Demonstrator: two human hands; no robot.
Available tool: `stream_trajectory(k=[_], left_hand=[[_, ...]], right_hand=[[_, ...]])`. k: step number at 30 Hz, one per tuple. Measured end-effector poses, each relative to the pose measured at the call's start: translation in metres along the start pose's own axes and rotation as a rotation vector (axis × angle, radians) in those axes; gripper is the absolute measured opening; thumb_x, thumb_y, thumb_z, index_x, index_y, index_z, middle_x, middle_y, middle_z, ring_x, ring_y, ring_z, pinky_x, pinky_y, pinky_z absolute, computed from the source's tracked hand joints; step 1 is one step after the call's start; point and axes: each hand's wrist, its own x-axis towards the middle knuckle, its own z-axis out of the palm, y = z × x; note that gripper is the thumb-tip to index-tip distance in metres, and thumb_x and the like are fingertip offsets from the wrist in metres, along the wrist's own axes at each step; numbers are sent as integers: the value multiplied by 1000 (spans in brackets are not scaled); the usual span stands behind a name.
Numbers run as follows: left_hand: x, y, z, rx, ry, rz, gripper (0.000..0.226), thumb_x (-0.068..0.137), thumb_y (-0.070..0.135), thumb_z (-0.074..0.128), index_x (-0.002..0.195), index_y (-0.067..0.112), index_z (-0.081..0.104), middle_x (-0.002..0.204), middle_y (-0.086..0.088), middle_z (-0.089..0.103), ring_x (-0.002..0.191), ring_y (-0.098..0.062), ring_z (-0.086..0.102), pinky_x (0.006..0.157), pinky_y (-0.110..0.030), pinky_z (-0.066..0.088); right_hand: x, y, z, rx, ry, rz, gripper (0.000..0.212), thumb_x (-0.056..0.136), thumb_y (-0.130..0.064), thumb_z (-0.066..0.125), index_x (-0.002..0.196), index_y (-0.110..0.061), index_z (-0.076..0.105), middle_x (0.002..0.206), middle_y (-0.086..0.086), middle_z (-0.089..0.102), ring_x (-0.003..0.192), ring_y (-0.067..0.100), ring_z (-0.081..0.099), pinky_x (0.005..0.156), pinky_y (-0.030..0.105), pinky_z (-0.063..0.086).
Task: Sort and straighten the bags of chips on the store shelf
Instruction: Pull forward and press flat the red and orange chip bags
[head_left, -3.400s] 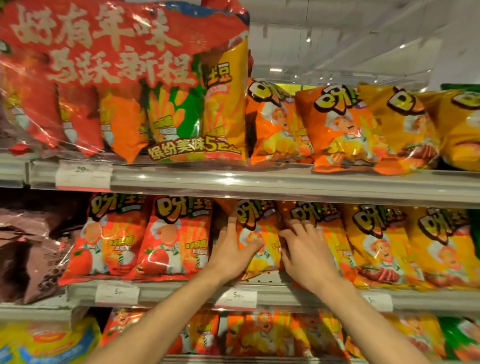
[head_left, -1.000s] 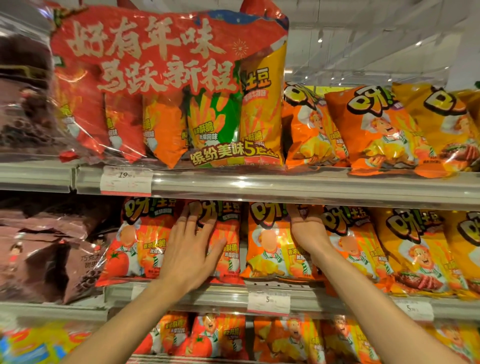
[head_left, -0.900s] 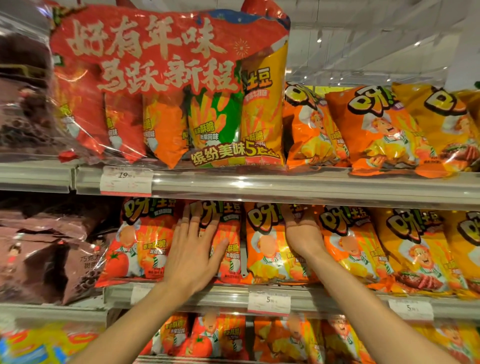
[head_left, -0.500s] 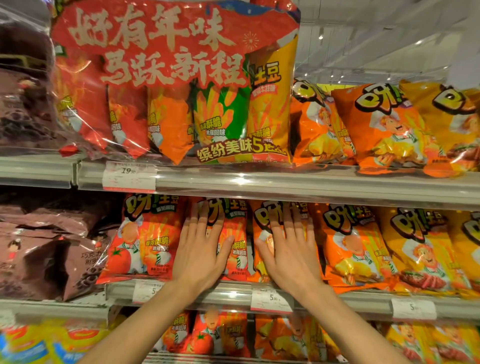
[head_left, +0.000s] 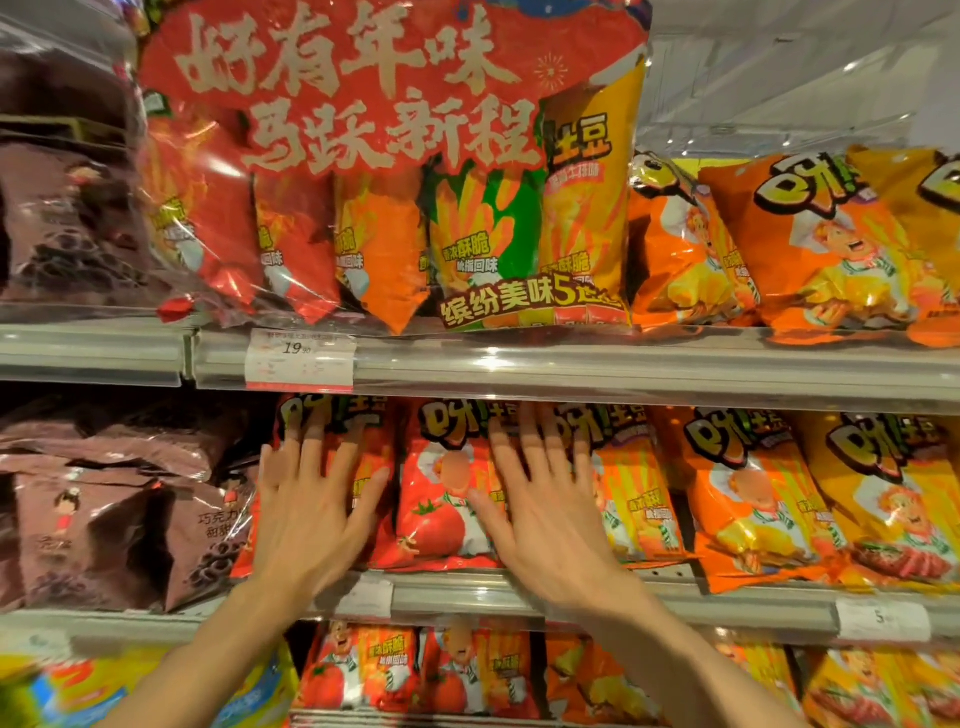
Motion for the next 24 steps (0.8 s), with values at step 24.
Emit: stream_trajectory(k=[24], left_hand=[[1, -20, 13, -70, 9, 104, 56, 102, 57, 25, 150, 32, 34, 160, -11, 27, 153, -31, 9, 121, -55, 11]], right_hand=[[10, -64, 32, -40, -69, 119, 85, 86, -73, 28, 157, -29, 12, 159, 12, 24, 149, 36, 14, 114, 68, 6]])
